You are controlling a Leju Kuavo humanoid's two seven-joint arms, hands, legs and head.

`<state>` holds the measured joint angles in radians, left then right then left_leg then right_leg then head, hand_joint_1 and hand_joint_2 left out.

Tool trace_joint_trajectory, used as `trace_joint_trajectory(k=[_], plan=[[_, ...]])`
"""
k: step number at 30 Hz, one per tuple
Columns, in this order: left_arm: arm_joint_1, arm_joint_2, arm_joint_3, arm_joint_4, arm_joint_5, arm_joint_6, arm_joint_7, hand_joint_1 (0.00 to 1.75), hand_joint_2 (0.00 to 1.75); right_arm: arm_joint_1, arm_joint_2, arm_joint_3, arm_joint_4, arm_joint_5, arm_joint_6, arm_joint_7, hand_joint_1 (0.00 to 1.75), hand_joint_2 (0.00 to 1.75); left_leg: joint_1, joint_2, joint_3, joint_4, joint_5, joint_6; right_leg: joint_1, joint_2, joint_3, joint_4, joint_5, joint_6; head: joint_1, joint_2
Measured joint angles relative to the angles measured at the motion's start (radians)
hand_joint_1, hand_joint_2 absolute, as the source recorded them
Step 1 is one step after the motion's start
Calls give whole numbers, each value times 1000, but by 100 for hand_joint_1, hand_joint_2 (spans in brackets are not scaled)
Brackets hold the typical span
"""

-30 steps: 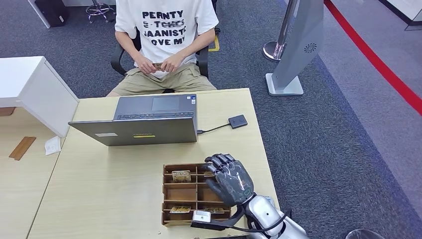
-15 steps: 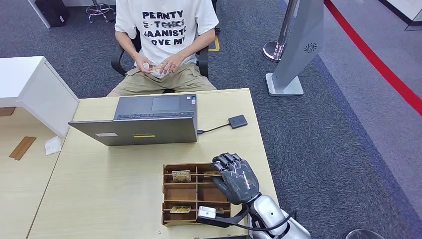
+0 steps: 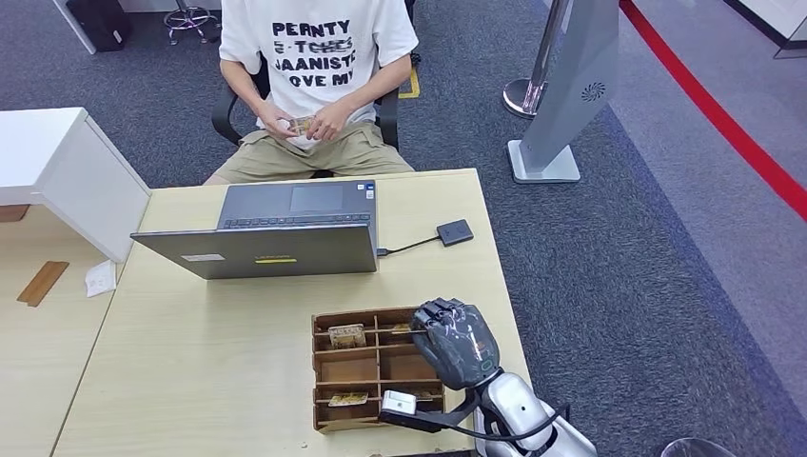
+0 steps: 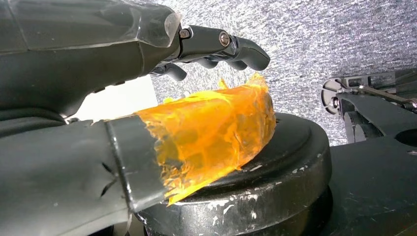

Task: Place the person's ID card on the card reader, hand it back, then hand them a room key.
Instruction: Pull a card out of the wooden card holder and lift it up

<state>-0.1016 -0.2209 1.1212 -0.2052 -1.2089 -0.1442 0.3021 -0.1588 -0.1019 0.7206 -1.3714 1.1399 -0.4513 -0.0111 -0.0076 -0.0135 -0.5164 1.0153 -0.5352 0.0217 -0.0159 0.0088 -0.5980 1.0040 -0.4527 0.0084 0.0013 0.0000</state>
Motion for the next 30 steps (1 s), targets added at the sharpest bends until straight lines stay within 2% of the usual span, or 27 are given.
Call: trace_joint_trajectory(k=[6, 19, 23, 30], plan=[[0, 0, 0, 0, 0, 0, 0, 0, 0, 2, 0, -5, 0, 2, 1, 0, 169, 175, 0, 0, 0, 0, 0, 0, 0, 0, 0, 0, 0, 0, 0, 0], [0, 0, 0, 0, 0, 0, -1, 0, 0, 9, 0, -17, -15, -34, 12, -11, 175, 175, 0, 0, 0, 0, 0, 0, 0, 0, 0, 0, 0, 0, 0, 0], [0, 0, 0, 0, 4, -1, -3, 0, 0, 25, 0, -35, -58, -138, 34, -53, 174, 175, 0, 0, 0, 0, 0, 0, 0, 0, 0, 0, 0, 0, 0, 0], [1, 0, 0, 0, 13, -1, -10, 0, 0, 74, -8, -99, -204, -432, 115, -170, 172, 175, 0, 0, 0, 0, 0, 0, 0, 0, 0, 0, 0, 0, 0, 0]])
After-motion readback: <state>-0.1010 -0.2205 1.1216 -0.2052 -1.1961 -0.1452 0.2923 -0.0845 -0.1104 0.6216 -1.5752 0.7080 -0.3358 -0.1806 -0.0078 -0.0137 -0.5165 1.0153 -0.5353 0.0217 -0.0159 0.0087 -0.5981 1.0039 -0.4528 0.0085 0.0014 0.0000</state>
